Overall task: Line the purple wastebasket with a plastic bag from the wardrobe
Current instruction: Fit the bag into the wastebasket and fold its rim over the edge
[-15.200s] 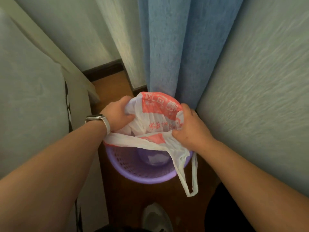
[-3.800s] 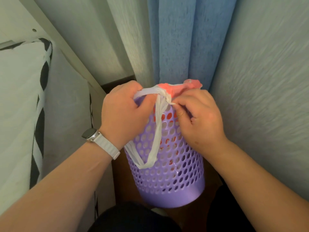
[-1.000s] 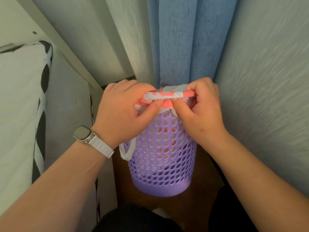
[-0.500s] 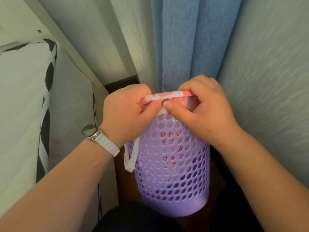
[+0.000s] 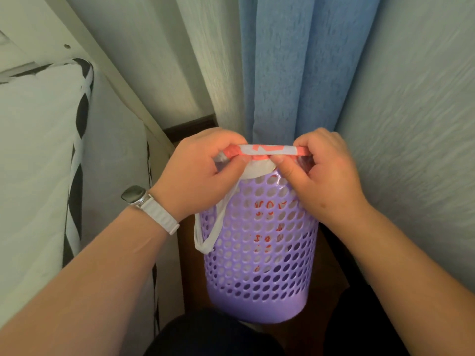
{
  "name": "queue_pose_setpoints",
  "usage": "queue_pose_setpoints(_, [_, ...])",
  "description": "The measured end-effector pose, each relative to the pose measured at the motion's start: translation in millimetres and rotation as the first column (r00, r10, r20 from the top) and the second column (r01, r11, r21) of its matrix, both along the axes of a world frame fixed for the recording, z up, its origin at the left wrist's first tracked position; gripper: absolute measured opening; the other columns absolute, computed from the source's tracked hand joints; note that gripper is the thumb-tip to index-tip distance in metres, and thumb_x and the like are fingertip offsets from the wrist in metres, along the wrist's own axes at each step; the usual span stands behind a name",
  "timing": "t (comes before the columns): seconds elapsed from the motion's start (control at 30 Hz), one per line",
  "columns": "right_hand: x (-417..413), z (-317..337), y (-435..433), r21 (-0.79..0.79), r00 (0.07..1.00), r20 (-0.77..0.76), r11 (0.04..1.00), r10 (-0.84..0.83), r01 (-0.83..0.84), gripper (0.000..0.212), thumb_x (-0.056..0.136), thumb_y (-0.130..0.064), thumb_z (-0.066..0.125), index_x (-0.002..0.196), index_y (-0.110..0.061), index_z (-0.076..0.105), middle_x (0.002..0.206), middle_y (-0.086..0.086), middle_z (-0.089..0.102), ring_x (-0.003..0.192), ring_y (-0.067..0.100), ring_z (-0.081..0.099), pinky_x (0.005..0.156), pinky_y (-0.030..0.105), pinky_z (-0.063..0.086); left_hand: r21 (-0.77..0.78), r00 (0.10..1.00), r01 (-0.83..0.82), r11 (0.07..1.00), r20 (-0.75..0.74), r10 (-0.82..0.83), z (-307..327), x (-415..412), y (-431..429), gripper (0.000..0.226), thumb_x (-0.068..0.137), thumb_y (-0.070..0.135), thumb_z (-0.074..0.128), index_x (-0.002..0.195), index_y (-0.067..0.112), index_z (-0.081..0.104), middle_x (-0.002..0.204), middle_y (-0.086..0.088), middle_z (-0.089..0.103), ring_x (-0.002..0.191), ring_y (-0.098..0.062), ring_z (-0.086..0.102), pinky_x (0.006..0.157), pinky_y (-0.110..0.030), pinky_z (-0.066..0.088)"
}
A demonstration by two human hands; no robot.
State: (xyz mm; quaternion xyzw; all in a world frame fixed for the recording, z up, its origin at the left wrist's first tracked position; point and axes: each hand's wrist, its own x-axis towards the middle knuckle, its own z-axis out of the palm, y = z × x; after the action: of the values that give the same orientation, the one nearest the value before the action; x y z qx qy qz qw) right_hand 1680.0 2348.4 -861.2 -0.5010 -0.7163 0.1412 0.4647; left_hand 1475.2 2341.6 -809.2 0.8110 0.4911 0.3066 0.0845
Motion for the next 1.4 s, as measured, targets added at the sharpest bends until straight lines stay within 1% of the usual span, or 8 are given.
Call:
queue_pose_setpoints(0.13, [-2,1,0,-0.01,1.0,-0.005,1.0,0.008,-0.008,0.038,0.086,-0.053,0.058,0.079,-0.016,0.054,0.075,-0.006,0.045,0.075,0.021,0.045,0.067,0.042,0.04,0.039,0.999,-0.046,0.998,-0.007,0.046,-4,-1,1,0.021,0.089,0.026,0.053,0.092,0.01,0.066,0.085,0.0,0.066,0.079,-0.014,0.059,0.073,-0.029,0.046])
queue_pose_setpoints(0.33, [-2,8,0,-0.023,0.999,-0.031,1.0,0.019,-0.019,0.028,0.08,-0.053,0.06,0.08,-0.025,0.053,0.078,-0.009,0.046,0.078,0.021,0.048,0.073,0.05,0.043,0.105,0.999,-0.054,0.993,-0.004,0.054,-6,7,-3,0.022,0.089,0.023,0.05,0.088,0.006,0.063,0.079,-0.004,0.063,0.073,-0.015,0.053,0.066,-0.038,0.044])
queue_pose_setpoints(0.5, [0,10,0,-0.013,0.993,-0.105,0.998,-0.06,0.059,0.025,0.082,-0.043,0.058,0.072,-0.023,0.046,0.07,-0.005,0.043,0.071,0.024,0.046,0.066,0.049,0.04,0.12,0.999,0.04,0.992,0.028,-0.044,6,2,-1,0.025,0.09,0.025,0.059,0.103,0.006,0.069,0.095,-0.002,0.068,0.089,-0.016,0.06,0.082,-0.039,0.048])
queue_pose_setpoints(0.6, [5,10,4,-0.06,0.98,-0.185,0.996,-0.076,0.066,0.033,0.083,-0.044,0.058,0.07,-0.016,0.047,0.066,-0.002,0.043,0.066,0.026,0.047,0.063,0.052,0.041,0.114,0.996,0.005,0.993,0.091,-0.015,8,-4,1,0.033,0.088,0.025,0.057,0.114,0.006,0.067,0.103,0.002,0.064,0.097,-0.017,0.06,0.089,-0.04,0.048])
queue_pose_setpoints(0.9, [2,7,3,-0.076,0.983,-0.17,0.996,-0.063,0.051,0.034,0.084,-0.047,0.057,0.073,-0.017,0.048,0.068,0.004,0.049,0.067,0.028,0.049,0.064,0.05,0.043,-0.013,0.955,-0.147,0.989,0.26,0.145,1,0,3,0.019,0.085,0.028,0.055,0.088,0.011,0.064,0.082,0.0,0.061,0.079,-0.02,0.057,0.073,-0.041,0.048])
queue_pose_setpoints(1.13, [1,8,1,-0.073,0.987,-0.151,0.996,-0.056,0.045,0.035,0.084,-0.048,0.056,0.073,-0.015,0.048,0.069,0.002,0.047,0.069,0.026,0.047,0.064,0.045,0.04,-0.014,0.941,-0.167,0.986,0.295,0.163,-2,3,2,0.018,0.085,0.024,0.053,0.083,0.009,0.061,0.075,-0.004,0.059,0.072,-0.02,0.054,0.068,-0.046,0.047])
queue_pose_setpoints(1.23, [1,9,-1,-0.067,0.987,-0.146,0.996,-0.06,0.051,0.034,0.084,-0.046,0.057,0.073,-0.015,0.049,0.069,-0.001,0.045,0.07,0.025,0.046,0.064,0.043,0.04,0.028,0.962,-0.131,0.991,0.243,0.12,3,1,2,0.021,0.086,0.025,0.053,0.089,0.008,0.066,0.08,-0.004,0.062,0.078,-0.017,0.055,0.073,-0.042,0.046])
queue_pose_setpoints(1.4, [2,11,0,-0.064,0.981,-0.182,0.996,-0.068,0.057,0.034,0.085,-0.045,0.056,0.072,-0.016,0.047,0.067,-0.003,0.044,0.067,0.025,0.046,0.063,0.045,0.041,0.062,0.971,-0.05,0.997,0.235,0.034,9,-9,2,0.032,0.086,0.025,0.056,0.111,0.008,0.067,0.106,-0.001,0.063,0.104,-0.02,0.059,0.094,-0.043,0.046])
